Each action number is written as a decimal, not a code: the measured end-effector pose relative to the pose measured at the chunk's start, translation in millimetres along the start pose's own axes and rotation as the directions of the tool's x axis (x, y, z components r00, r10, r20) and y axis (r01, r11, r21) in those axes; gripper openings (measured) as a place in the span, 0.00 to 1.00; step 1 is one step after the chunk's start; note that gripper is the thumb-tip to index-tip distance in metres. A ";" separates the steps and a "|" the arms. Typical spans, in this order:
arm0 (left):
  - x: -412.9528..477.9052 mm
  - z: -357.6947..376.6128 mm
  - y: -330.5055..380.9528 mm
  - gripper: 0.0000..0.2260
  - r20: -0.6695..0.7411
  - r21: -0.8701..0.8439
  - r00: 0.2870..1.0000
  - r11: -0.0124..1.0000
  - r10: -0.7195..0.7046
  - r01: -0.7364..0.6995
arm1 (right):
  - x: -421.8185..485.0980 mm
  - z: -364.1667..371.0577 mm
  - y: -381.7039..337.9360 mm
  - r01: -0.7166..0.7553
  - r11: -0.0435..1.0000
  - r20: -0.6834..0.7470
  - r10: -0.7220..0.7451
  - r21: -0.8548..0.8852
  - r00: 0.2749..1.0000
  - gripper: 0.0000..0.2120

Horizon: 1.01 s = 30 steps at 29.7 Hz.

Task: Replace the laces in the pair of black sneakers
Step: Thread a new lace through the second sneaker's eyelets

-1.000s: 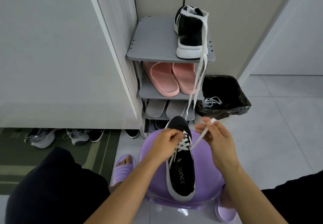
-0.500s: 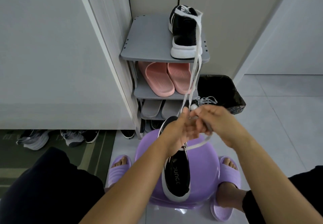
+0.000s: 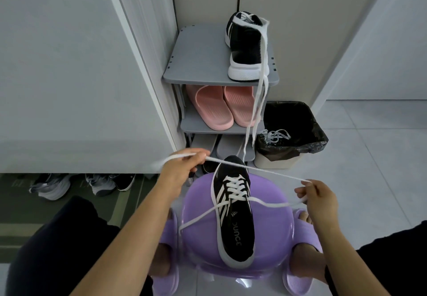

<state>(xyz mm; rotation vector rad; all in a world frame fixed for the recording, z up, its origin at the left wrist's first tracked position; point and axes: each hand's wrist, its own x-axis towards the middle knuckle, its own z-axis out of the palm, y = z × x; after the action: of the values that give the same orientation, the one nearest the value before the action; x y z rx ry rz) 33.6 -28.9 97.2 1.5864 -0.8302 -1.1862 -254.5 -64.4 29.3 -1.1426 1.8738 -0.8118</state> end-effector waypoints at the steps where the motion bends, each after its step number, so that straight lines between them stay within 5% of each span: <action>1: -3.8 -1.1 -3.7 0.05 -0.006 0.052 1.000 0.999 0.008 -0.008 | -1.2 2.0 2.6 0.022 0.997 0.010 -0.021 -0.074 1.000 0.13; 4: -15.1 11.4 -7.9 0.07 0.107 0.136 0.991 0.986 0.079 -0.093 | -19.5 16.4 -13.5 0.354 0.924 0.081 -0.345 -0.145 0.935 0.17; 6: -19.8 26.5 -6.2 0.07 0.224 0.169 0.966 0.971 0.129 -0.169 | -36.5 34.0 -40.2 0.605 0.794 0.264 -0.574 -0.051 0.775 0.20; 9: -24.5 42.8 2.7 0.08 0.314 0.128 0.935 0.969 0.164 -0.213 | -51.0 54.9 -71.9 0.765 0.642 0.448 -0.668 -0.057 0.594 0.14; 16: -24.8 24.9 -0.9 0.08 0.116 0.015 0.991 0.997 0.067 -0.069 | -27.3 28.3 -56.1 0.722 0.641 0.295 -0.660 -0.259 0.691 0.05; 20: -27.8 28.6 -12.3 0.07 0.076 -0.005 0.997 1.000 -0.007 0.008 | -20.7 20.8 -40.6 0.756 0.548 0.312 -0.693 -0.357 0.650 0.06; 23: -29.1 38.5 -15.3 0.07 0.014 0.026 1.000 1.000 -0.013 0.012 | -21.4 16.8 -39.2 0.696 0.617 0.402 -0.570 -0.367 0.717 0.13; 25: -30.1 48.7 -16.3 0.08 0.009 0.078 1.000 0.997 -0.001 0.000 | -31.1 19.2 -46.8 0.673 0.703 0.554 -0.474 -0.230 0.684 0.20; 30: -32.6 61.6 -14.0 0.07 0.134 0.178 0.989 0.980 0.069 -0.093 | -48.4 40.5 -68.4 0.371 0.928 0.587 -0.319 0.034 0.745 0.04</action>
<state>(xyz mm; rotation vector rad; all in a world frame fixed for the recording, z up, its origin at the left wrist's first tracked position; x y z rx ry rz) -35.2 -12.9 89.3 1.6201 -1.1043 -1.1893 -177.2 -51.9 79.5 -1.6123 1.2008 -0.4842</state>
